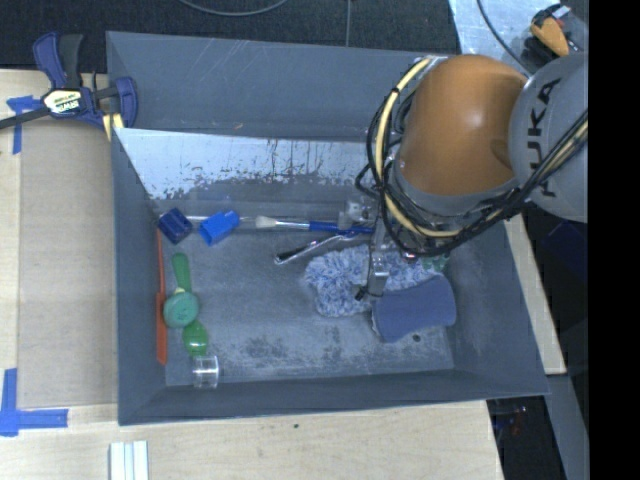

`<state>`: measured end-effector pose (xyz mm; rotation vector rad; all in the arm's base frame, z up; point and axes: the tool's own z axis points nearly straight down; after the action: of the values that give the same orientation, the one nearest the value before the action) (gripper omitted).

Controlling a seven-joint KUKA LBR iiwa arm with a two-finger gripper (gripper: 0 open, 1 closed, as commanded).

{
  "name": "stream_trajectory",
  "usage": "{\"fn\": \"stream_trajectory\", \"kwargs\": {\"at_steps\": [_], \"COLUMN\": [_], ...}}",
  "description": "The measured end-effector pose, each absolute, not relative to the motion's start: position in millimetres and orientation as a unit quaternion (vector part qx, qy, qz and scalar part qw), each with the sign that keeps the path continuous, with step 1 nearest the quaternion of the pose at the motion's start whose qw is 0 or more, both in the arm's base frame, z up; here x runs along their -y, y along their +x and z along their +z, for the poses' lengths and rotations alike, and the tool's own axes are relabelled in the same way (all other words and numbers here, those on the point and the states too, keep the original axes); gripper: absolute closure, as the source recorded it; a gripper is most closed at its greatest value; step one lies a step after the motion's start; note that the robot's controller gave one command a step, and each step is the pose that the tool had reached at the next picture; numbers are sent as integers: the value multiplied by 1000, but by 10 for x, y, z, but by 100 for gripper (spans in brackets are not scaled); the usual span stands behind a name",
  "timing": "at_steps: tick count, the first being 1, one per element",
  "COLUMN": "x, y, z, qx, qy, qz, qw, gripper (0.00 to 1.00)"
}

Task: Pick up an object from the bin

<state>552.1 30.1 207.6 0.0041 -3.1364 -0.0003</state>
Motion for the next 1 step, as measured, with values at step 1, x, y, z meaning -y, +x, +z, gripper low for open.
{"fn": "stream_trajectory", "kwargs": {"at_steps": [1], "x": [-297], "y": [5545], "z": [2112], "qx": [1000], "qy": [0], "qz": [0], "qw": [-2], "gripper": [0]}}
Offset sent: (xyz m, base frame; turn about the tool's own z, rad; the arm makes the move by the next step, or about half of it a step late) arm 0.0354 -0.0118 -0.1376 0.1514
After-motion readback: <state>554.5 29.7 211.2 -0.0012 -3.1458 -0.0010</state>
